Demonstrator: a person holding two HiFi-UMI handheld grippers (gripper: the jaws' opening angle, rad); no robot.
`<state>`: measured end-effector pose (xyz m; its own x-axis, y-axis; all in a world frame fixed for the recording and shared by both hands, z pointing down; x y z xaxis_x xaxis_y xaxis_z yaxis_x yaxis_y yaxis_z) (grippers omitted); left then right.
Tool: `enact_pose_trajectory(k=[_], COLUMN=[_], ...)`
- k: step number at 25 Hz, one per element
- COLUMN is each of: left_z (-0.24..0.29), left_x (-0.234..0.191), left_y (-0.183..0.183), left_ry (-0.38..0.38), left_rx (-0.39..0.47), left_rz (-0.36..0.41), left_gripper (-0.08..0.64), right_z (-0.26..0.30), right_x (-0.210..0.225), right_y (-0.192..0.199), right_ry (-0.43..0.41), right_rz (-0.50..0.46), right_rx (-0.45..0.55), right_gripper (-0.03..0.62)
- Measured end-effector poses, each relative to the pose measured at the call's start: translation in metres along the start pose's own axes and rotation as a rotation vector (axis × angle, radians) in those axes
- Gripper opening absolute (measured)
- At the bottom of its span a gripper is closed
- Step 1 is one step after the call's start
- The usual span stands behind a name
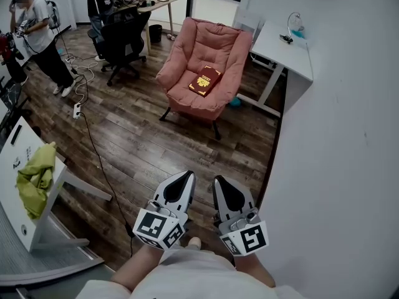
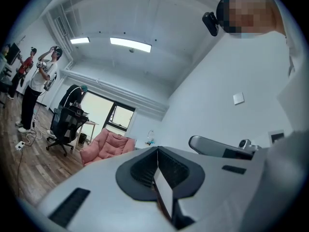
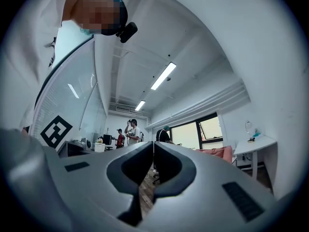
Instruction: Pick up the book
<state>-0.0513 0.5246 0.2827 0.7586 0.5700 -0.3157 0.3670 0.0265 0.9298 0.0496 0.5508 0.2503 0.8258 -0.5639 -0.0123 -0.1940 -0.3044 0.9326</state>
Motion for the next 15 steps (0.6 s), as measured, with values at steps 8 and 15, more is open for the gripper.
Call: enact_pose_trajectory(k=[8, 15], left_z=[0.015, 0.016], left_x=[0.022, 0.019], left_y=[0.016, 0.025], left_ry=[0.018, -0.009], left_rx=[-0.005, -0.022], left_rz=[0.005, -0.022], left_gripper=[0.005, 0.005], right_z=[-0.013, -0.012], right_x=[0.016, 0.024], right_y=[-0.006, 0.009], right_ry=[-0.01, -0.015], right_rz=[-0.016, 0.012], right_rx=[0.011, -0.007], right_gripper=[0.028, 0.028])
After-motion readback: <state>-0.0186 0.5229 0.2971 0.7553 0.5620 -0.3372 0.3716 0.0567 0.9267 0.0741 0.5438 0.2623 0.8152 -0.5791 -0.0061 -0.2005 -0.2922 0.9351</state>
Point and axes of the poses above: the fingertips, and each gripper's own axes: z forward along the fingers, x to its right, y out of its underside, the point moved 3 cm from there along -z, backward along the fingers, and after that the axes turned 8 degrees about x, right-handed, at the moved point
